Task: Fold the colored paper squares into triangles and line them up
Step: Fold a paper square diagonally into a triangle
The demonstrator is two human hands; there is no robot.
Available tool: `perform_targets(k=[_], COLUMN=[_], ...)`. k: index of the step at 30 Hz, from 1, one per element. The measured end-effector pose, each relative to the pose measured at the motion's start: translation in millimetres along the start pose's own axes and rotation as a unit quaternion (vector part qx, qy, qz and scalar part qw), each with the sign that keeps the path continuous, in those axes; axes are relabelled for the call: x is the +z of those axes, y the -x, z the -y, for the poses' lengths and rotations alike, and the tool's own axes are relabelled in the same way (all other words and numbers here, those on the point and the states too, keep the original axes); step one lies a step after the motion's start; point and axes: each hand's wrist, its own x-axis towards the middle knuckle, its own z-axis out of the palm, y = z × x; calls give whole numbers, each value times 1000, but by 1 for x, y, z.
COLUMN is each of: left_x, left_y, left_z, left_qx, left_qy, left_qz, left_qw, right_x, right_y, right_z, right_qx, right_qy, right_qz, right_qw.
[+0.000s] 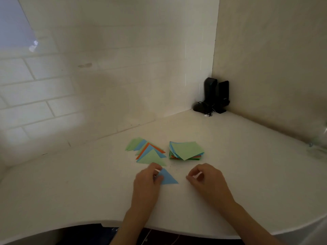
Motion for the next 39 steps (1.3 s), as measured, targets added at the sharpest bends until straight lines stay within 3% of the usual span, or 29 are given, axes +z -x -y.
perform_targets(k=[5,11,15,39], left_x=[-18,-6,-1,0], left_y=[-41,-67,-71,-70], left_z=[38,55,61,69], left_qx=[7,49,32,53], left_qy=[-10,-53,-42,-23], left_qz=[-43,-68,-106,-99], left_qw=[999,995,993,993], right_x=[4,19,25,38], right_y=[-28,-51,-55,-61], right_z=[-2,-4,-6,1], right_qx=[-39,-20,-32,-121], right_qy=[-9,61,84,140], right_qz=[-93,-87,-87,-206], right_qw=[995,994,992,961])
